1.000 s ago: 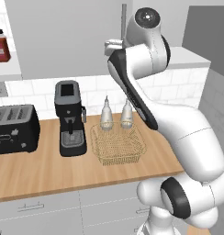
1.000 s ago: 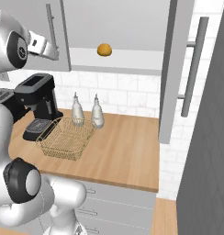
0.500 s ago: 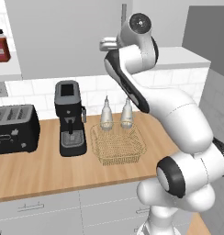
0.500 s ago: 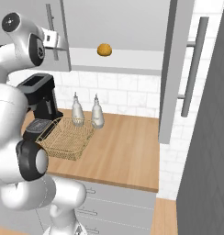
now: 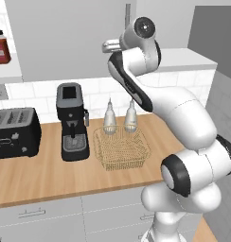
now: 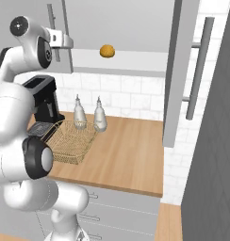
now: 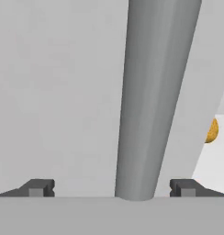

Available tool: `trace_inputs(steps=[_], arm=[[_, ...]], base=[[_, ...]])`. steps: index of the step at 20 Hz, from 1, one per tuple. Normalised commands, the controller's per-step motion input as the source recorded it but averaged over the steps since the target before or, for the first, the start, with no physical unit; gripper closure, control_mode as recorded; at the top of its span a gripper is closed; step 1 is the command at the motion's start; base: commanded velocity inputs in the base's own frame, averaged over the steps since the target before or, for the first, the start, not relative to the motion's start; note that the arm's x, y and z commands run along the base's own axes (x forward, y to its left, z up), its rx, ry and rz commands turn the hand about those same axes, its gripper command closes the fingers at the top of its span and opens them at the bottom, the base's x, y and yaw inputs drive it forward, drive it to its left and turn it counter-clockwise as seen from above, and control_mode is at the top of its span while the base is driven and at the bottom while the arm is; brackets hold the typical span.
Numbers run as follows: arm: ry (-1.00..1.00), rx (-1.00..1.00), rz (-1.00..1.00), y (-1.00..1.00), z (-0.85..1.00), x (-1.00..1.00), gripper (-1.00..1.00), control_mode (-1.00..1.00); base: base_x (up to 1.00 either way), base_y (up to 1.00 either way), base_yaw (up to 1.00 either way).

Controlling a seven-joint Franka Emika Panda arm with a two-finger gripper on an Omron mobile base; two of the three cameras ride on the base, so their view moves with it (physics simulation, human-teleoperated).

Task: Open the cabinet, pick up the bread from the cabinet and place it in the basket. Then move the basket to the dining counter.

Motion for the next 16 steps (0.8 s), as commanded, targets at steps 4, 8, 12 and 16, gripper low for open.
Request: trace_inputs(steps=[4,8,12,16], arm=[[-0.18,-0.04,0.02,0.04,-0.21,0.47,1.0,-1.0],[-0.06,0.0,0.0,0.06,-0.06,0.87,1.0,-1.0],[0.0,0.0,0.0,0.02,0.04,0.72,1.0,-1.0],[0.0,0.01,0.07,-0.01,0.17,-0.32,1.0,-1.0]], base=[[0.0,0.0,0.0],[0.0,0.0,0.0],[0.0,0.0,0.0],[0.0,0.0,0.0]])
